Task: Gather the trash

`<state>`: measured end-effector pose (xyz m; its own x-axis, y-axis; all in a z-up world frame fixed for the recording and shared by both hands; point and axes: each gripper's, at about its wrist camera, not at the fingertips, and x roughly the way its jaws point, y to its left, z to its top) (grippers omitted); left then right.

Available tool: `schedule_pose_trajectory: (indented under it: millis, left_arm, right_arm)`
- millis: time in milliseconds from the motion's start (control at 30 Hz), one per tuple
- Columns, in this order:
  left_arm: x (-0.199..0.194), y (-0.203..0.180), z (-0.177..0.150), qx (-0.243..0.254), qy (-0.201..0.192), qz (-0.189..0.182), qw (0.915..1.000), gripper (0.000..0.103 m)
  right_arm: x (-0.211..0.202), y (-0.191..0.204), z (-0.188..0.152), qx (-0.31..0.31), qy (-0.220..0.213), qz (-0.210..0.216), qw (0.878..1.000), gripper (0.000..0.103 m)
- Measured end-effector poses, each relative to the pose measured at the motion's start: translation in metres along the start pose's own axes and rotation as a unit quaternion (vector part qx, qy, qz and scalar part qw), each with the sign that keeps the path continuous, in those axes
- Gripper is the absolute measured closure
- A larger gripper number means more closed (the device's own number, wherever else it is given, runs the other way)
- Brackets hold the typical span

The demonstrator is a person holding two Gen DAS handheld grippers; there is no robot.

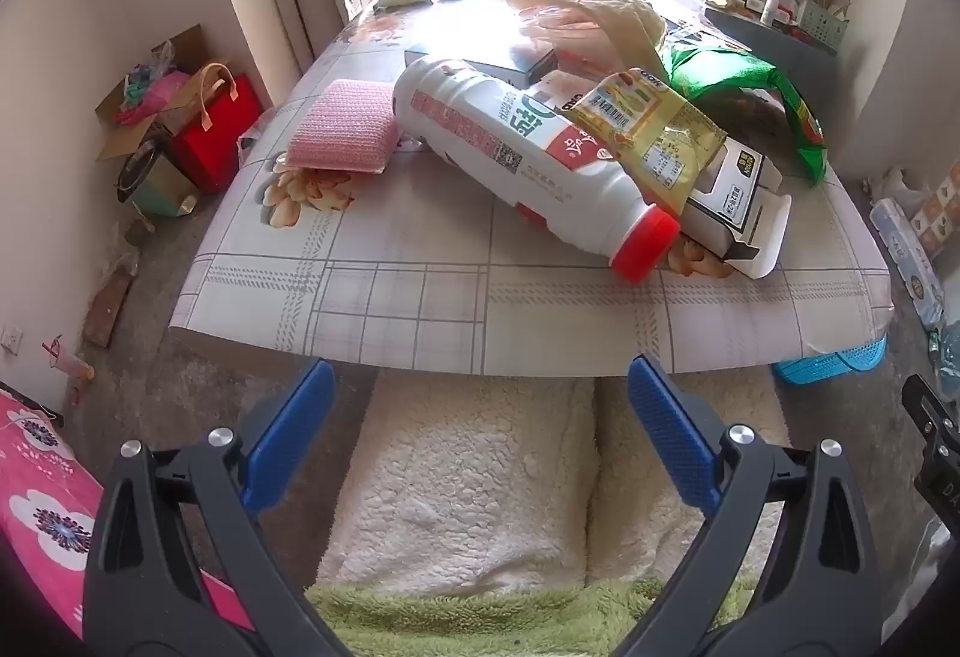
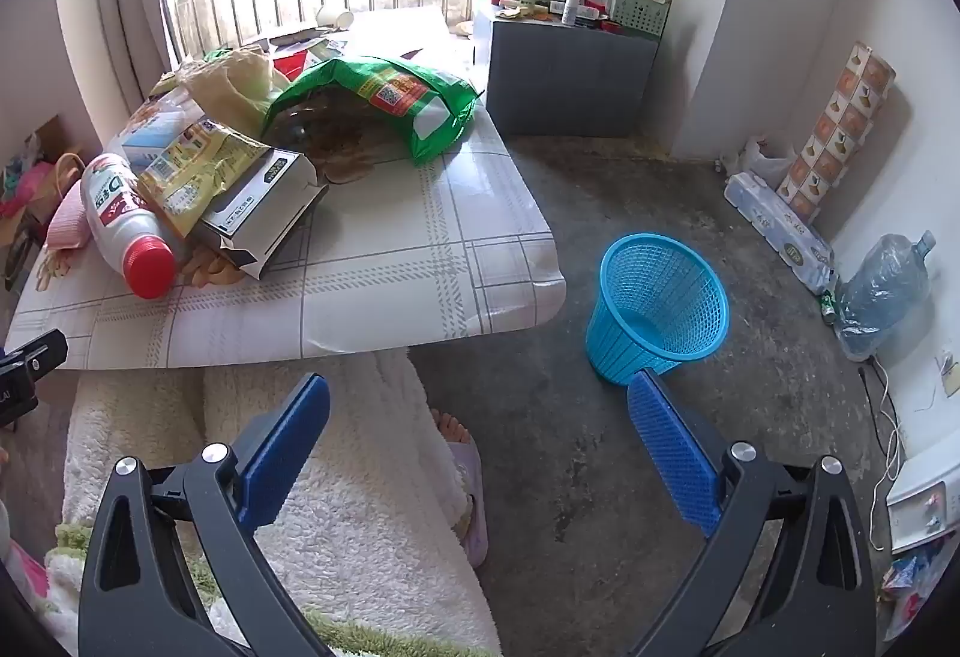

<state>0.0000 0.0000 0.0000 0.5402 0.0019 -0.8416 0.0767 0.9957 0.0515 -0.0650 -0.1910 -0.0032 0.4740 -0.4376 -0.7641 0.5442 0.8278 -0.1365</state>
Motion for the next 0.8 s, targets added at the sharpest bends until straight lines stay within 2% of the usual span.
schedule_pose_trajectory:
  millis: [800]
  left_arm:
    - [0.0032, -0.0016, -0.0023, -0.001, 0.002, 0.001, 1.0000, 0.009]
  right_arm:
    - [-0.0032, -0.0031, 0.0007, 0.006, -0.002, 0.004, 1.000, 0.006]
